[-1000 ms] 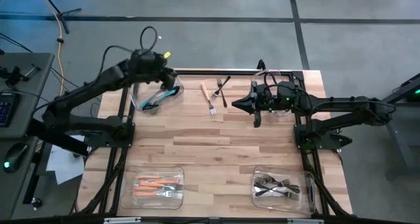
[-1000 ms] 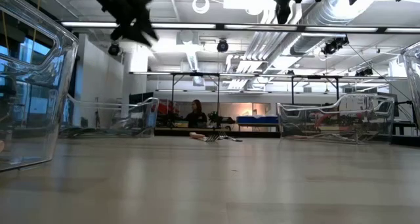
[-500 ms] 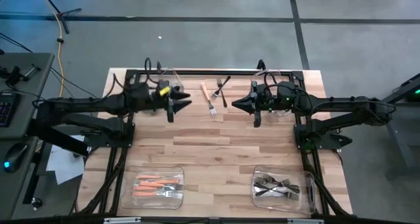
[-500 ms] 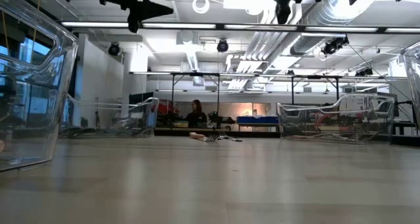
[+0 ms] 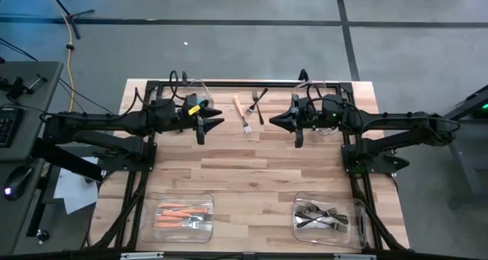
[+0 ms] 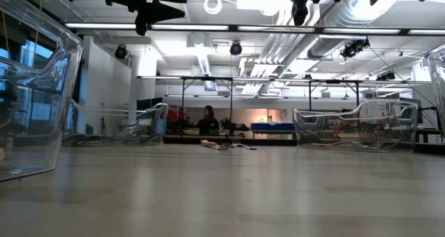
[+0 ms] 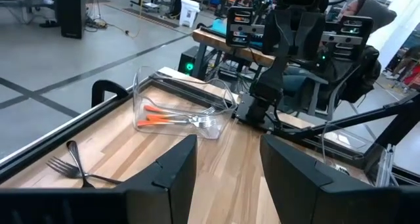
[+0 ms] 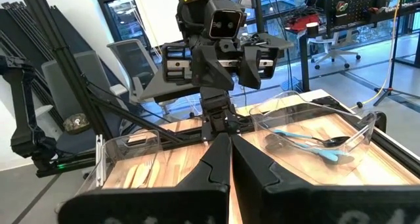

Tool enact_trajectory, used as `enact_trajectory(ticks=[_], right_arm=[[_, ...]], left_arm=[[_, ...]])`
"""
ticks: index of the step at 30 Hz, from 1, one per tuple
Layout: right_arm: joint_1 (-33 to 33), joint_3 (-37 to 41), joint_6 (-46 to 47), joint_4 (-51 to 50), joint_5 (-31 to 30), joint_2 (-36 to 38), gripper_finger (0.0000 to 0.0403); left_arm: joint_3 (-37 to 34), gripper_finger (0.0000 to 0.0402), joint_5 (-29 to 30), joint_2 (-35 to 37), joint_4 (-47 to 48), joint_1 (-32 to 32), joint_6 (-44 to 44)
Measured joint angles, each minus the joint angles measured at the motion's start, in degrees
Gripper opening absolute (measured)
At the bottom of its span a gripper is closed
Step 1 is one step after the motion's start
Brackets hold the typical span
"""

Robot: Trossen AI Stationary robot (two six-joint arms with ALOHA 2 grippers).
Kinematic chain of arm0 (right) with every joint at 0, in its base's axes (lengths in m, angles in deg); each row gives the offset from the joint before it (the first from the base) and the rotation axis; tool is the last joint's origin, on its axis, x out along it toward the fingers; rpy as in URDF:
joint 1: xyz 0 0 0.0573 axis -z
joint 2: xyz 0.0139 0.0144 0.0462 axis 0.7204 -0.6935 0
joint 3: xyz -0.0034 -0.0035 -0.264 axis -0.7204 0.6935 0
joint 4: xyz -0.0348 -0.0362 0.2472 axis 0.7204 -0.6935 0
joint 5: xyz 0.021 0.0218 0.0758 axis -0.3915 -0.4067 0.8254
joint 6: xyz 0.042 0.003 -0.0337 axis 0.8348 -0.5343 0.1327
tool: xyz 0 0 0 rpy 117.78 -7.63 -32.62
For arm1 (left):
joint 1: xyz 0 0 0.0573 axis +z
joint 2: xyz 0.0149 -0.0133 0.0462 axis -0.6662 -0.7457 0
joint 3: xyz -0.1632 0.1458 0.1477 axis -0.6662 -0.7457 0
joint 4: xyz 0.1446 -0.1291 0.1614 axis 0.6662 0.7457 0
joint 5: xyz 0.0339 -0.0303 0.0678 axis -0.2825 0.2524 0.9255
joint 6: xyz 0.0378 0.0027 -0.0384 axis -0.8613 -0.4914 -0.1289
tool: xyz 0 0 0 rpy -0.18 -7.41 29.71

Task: Sort silverware by color (type)
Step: Put the light orange fork into the bottom left transparent bin

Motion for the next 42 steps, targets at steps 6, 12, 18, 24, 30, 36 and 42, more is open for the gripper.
enact_trajectory(ticks=[6, 12, 18, 24, 30, 36, 42], right_arm=[[0.0, 0.0, 0.0, 0.0, 0.2, 0.0, 0.0000], [0.0, 0.0, 0.0, 0.0, 0.2, 0.0, 0.0000], [0.0, 0.0, 0.0, -0.1, -0.1, 0.0, 0.0000], [0.0, 0.0, 0.0, -0.2, -0.3, 0.0, 0.0000], [0.0, 0.0, 0.0, -0.3, -0.3, 0.0, 0.0000], [0.0, 0.0, -0.2, -0.5, -1.3, 0.0, 0.0000], [0.0, 0.0, -0.2, -0.7, -3.6, 0.0, 0.0000]], left_arm=[[0.2, 0.0156, 0.2, -0.2, 0.4, 0.0, 0.5], [10.1, 0.0156, 6.8, -7.2, 11.5, 1.6, -1.3], [23.8, 0.0156, 9.4, -21.6, 28.5, 7.2, 8.6], [28.9, 0.0156, 9.1, -35.8, 31.6, 10.3, 18.1], [30.3, 0.0156, 9.0, -45.5, 31.0, 10.0, 22.9], [30.3, 0.0156, 9.0, -51.4, 29.5, 10.1, 25.0], [30.3, 0.0156, 9.6, -53.4, 26.1, 10.3, 26.8]])
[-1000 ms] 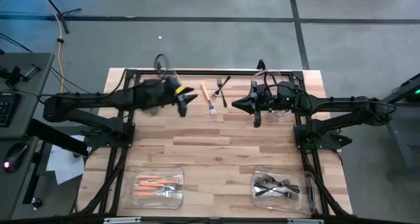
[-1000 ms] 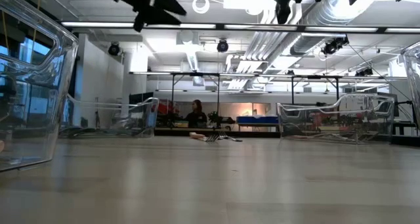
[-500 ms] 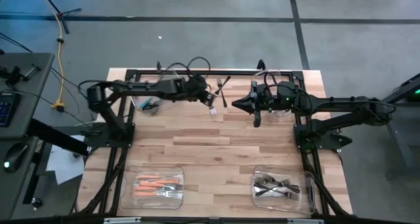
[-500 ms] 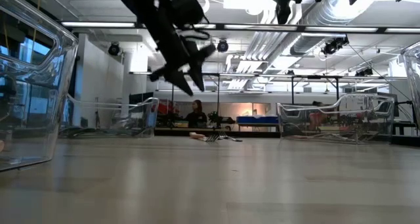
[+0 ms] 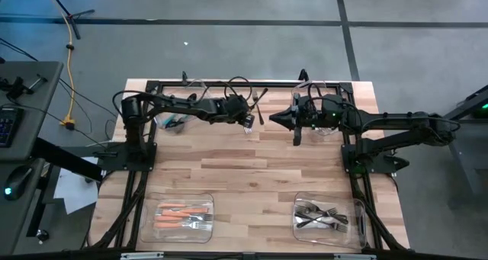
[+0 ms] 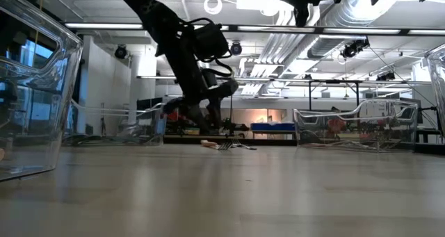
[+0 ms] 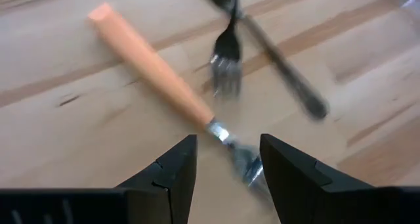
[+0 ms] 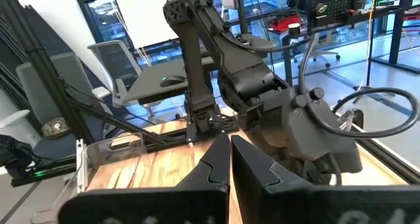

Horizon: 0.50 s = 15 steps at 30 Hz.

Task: Sort silverware by color (type)
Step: Put the light orange fork into the bottom left transparent bin

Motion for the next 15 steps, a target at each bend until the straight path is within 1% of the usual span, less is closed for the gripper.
enact_trajectory(ticks=[1, 4, 12, 15], right_arm=[[0.0, 0.0, 0.0, 0.0, 0.0, 0.0, 0.0000], [0.0, 0.0, 0.0, -0.2, 0.0, 0.0, 0.0000], [0.0, 0.0, 1.1, -1.5, 0.0, 0.0, 0.0000], [0.0, 0.0, 2.2, -1.7, 0.0, 0.0, 0.0000]], left_arm=[[0.1, 0.0156, -0.1, -0.4, -1.4, 0.2, 0.5], [0.5, 0.0156, -0.6, -1.7, -1.8, 0.8, 1.7], [5.8, 0.0156, 0.4, -6.2, 0.1, 1.3, 2.4], [6.6, 0.0156, 0.1, -7.6, 0.9, 1.4, 3.4]])
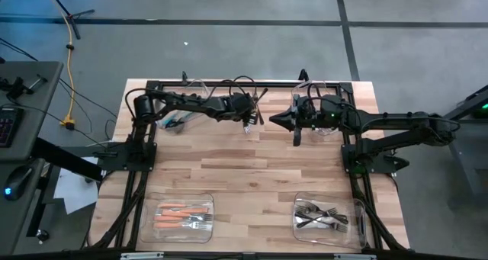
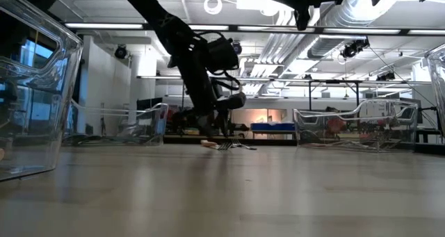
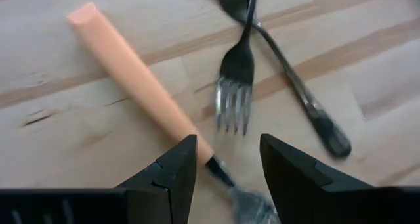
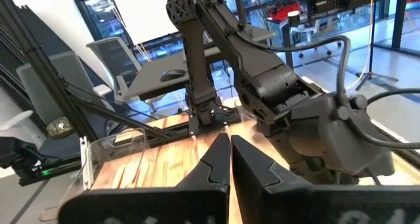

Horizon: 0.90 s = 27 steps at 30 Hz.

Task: Sort silverware by color (type)
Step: Put the light orange fork into the bottom left transparent bin

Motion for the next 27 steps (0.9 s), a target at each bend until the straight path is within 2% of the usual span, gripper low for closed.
enact_trajectory(ticks=[15, 19, 23, 27], right_arm=[[0.0, 0.0, -0.2, -0.6, 0.0, 0.0, 0.0000], [0.0, 0.0, -0.1, -0.6, 0.0, 0.0, 0.0000], [0.0, 0.0, -0.1, -0.6, 0.0, 0.0, 0.0000], [0.0, 0.0, -0.3, -0.6, 0.0, 0.0, 0.0000]], left_arm=[[0.1, 0.0155, -0.6, -1.1, 4.2, 0.3, 3.5], [0.2, 0.0138, -1.9, -1.1, 3.8, 0.3, 3.3], [0.3, 0.0117, -3.1, 1.5, 3.9, -0.4, -0.7], [0.4, 0.0105, -0.7, 5.0, 5.5, -1.0, -2.8]])
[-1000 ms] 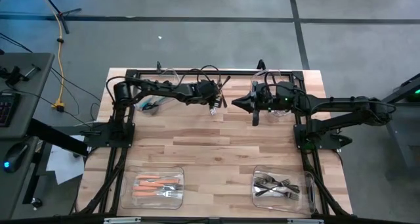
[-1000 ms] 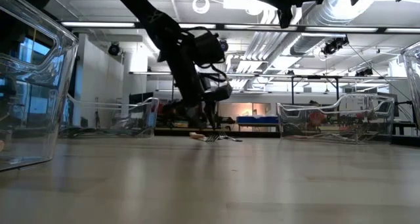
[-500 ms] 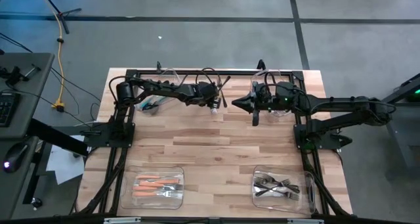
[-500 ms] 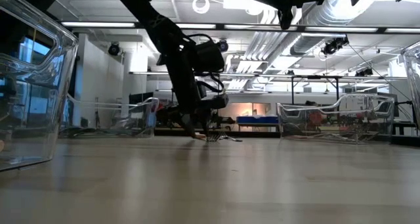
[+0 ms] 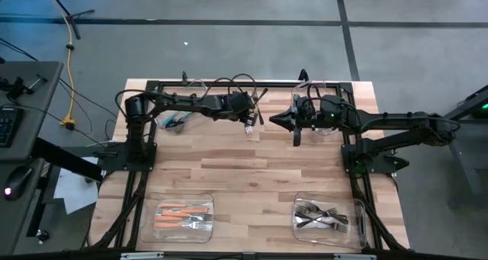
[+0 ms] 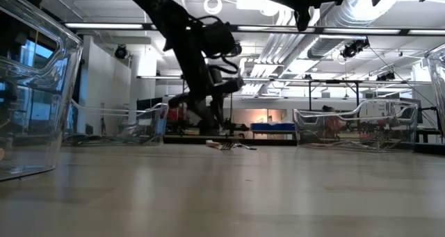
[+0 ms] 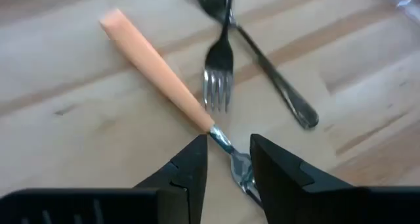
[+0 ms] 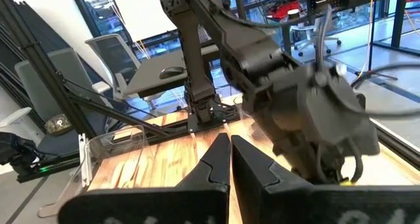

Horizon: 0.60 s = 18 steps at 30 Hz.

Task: Sort silverware by color (type)
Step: Put the light orange fork into the bottom left transparent bin

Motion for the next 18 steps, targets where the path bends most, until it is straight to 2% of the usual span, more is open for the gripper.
enact_trajectory(ticks=[4, 12, 18], right_arm=[[0.0, 0.0, -1.0, 0.0, 0.0, 0.0, 0.0000], [0.0, 0.0, -0.9, 0.0, 0.0, 0.0, 0.0000], [0.0, 0.0, -0.9, 0.1, 0.0, 0.0, 0.0000]], left_arm=[[0.0, 0.0102, 3.1, 2.3, -2.0, 0.5, -0.9], [0.5, 0.0101, -1.5, -2.7, -6.7, 2.6, 3.0], [0.7, 0.0101, 1.1, -3.3, -5.1, 2.5, 3.7]])
